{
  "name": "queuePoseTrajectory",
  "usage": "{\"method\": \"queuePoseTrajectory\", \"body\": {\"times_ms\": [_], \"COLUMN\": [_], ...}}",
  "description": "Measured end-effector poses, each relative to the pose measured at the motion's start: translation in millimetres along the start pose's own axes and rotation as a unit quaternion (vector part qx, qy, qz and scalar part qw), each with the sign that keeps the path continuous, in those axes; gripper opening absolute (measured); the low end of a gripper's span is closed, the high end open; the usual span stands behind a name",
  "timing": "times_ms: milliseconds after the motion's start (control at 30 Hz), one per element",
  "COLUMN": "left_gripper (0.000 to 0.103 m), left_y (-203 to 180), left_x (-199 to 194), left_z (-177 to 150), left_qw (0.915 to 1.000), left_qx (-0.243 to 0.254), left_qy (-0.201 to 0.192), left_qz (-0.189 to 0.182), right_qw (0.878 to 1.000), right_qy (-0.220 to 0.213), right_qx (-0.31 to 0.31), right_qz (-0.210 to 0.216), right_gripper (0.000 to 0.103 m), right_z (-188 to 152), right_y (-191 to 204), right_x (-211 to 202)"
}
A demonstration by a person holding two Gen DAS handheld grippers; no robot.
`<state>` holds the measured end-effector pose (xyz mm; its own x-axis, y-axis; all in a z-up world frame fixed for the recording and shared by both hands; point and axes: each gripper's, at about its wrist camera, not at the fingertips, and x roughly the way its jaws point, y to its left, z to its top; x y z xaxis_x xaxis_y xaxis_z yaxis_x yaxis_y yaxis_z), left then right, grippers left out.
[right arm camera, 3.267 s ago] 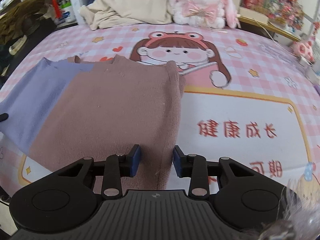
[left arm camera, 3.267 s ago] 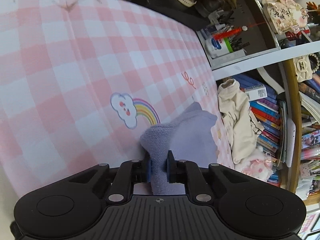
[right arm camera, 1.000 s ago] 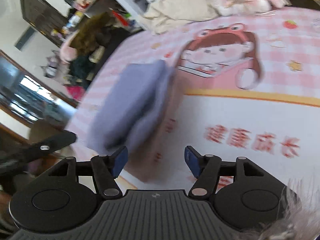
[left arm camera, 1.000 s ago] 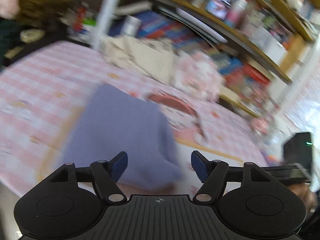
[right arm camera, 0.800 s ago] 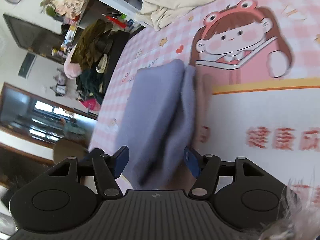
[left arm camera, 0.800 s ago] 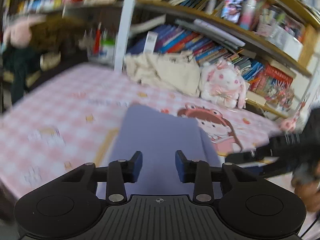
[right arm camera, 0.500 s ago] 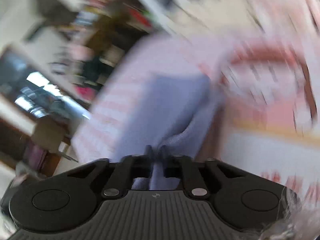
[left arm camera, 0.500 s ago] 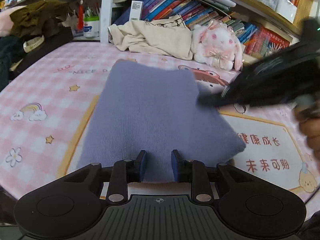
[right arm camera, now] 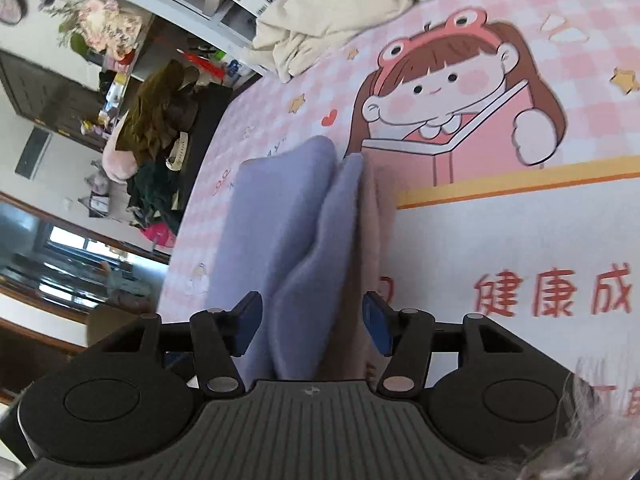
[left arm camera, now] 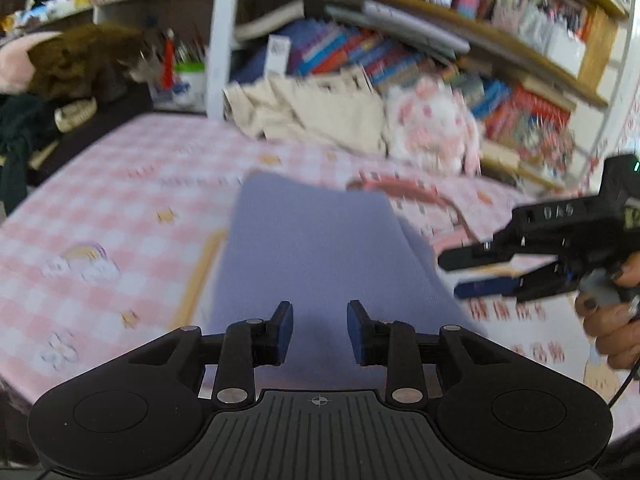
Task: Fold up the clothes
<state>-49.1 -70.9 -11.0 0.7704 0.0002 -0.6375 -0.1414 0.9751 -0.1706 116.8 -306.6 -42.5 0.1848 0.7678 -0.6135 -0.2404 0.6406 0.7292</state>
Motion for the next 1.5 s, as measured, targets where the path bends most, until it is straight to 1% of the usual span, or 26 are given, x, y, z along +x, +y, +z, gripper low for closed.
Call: {"method": "queuePoseTrajectory", "body": {"times_ms": [33, 167, 200, 233, 267, 467, 500, 533, 600, 667, 700, 733, 800, 867, 900, 933, 1000, 1067, 1133, 1167, 1233, 1333, 1400, 1433, 1467, 1500], "left_gripper": [0.030, 0.030, 0.030, 0.030, 0.030, 0.030, 0.030, 0.031, 0.031, 0.031, 0.031, 0.031, 0.031, 0.031, 0.031, 0.031, 0.031, 0.031, 0.031, 0.031, 0.031, 0.031, 0.031, 0.032, 0.036, 0.044], "left_y": [2.6, 3.4, 3.1, 3.2, 4.3, 18.0, 17.7, 16.4, 13.6, 12.6, 13.4, 14.2, 15.8, 17.4, 16.9, 16.1, 13.3, 13.8, 16.1, 17.0, 16.4, 15.6, 15.0, 14.5, 14.0, 13.5], "left_x": [-0.1, 19.9, 25.4, 26.7, 27.2, 27.0, 27.5, 27.1, 25.9, 22.2, 18.5, 14.9, 14.6, 15.0, 21.5, 29.3, 33.7, 34.0, 33.9, 33.7, 33.1, 30.6, 25.0, 19.6, 13.5, 7.5], "left_z": [3.7, 0.3, -1.6, -4.0, -5.3, -9.5, -10.9, -10.7, -9.5, -7.4, -5.7, -4.0, -0.9, 2.1, 1.6, 0.8, -2.3, -3.2, -3.6, -3.8, -3.1, -1.9, 0.7, 2.5, 4.4, 6.3], "left_qw": [1.0000, 0.9994, 0.9989, 0.9988, 0.9988, 0.9981, 0.9981, 0.9982, 0.9983, 0.9986, 0.9989, 0.9992, 0.9994, 0.9995, 0.9991, 0.9983, 0.9983, 0.9983, 0.9983, 0.9983, 0.9983, 0.9984, 0.9986, 0.9990, 0.9993, 0.9996], "left_qx": [-0.002, 0.018, 0.023, 0.024, 0.021, -0.020, -0.017, -0.013, -0.005, -0.002, -0.004, -0.007, -0.010, -0.014, -0.010, -0.004, 0.008, 0.003, -0.006, -0.009, -0.007, -0.006, -0.013, -0.015, -0.018, -0.020], "left_qy": [-0.005, 0.024, 0.031, 0.033, 0.035, 0.057, 0.058, 0.058, 0.059, 0.053, 0.046, 0.039, 0.033, 0.027, 0.041, 0.058, 0.058, 0.058, 0.058, 0.058, 0.059, 0.056, 0.050, 0.041, 0.031, 0.021], "left_qz": [0.001, 0.021, 0.026, 0.028, 0.028, 0.010, 0.007, 0.006, 0.006, 0.003, 0.000, -0.003, -0.007, -0.011, -0.006, 0.001, 0.009, 0.008, 0.003, -0.001, 0.001, 0.002, 0.006, 0.005, 0.004, 0.003], "right_qw": [1.000, 0.997, 0.996, 0.994, 0.992, 0.978, 0.983, 0.988, 0.997, 0.998, 0.998, 0.998, 0.997, 0.996, 0.996, 0.995, 0.987, 0.978, 0.982, 0.983, 0.989, 0.986, 0.983, 0.982, 0.981, 0.981], "right_qy": [-0.003, -0.015, -0.018, -0.021, -0.024, -0.038, -0.022, -0.007, -0.015, -0.014, -0.014, -0.018, -0.024, -0.023, -0.021, -0.022, -0.050, -0.066, -0.040, -0.029, -0.028, -0.020, -0.020, -0.026, -0.031, -0.035], "right_qx": [-0.015, -0.076, -0.091, -0.106, -0.122, -0.203, -0.173, -0.133, -0.063, -0.051, -0.047, -0.056, -0.067, -0.065, -0.070, -0.082, -0.149, -0.193, -0.169, -0.155, -0.116, -0.137, -0.152, -0.155, -0.159, -0.161], "right_qz": [-0.001, -0.007, -0.008, -0.010, -0.011, -0.027, -0.062, -0.082, -0.050, -0.037, -0.031, -0.027, -0.031, -0.049, -0.055, -0.058, -0.041, -0.039, -0.080, -0.095, -0.085, -0.096, -0.104, -0.103, -0.103, -0.102], "right_gripper": [0.054, 0.055, 0.049, 0.022, 0.016, 0.015, 0.015, 0.017, 0.019, 0.026, 0.036, 0.042, 0.042, 0.037, 0.015, 0.015, 0.014, 0.014, 0.014, 0.014, 0.017, 0.018, 0.023, 0.036, 0.047, 0.060], "right_z": [-2.0, -9.8, -11.7, -13.7, -15.6, -26.4, -23.2, -18.7, -13.0, -11.9, -11.2, -10.1, -6.1, 0.4, 1.8, 2.2, -4.8, -14.1, -10.5, -8.8, -6.5, -8.2, -11.1, -13.2, -15.2, -17.4], "right_y": [4.7, 23.4, 28.1, 32.7, 37.4, 61.6, 46.8, 29.5, 6.1, 7.7, 9.0, 12.2, 16.7, 19.7, 22.2, 26.3, 46.6, 57.3, 42.0, 34.2, 19.7, 30.2, 37.8, 39.3, 40.9, 42.1], "right_x": [-0.1, -0.4, -0.4, -0.5, -0.6, 1.9, 15.9, 29.3, 35.7, 29.9, 27.0, 24.6, 23.5, 30.0, 31.9, 31.8, 16.9, 8.0, 26.7, 34.9, 40.8, 35.1, 27.8, 21.3, 14.9, 8.5]}}
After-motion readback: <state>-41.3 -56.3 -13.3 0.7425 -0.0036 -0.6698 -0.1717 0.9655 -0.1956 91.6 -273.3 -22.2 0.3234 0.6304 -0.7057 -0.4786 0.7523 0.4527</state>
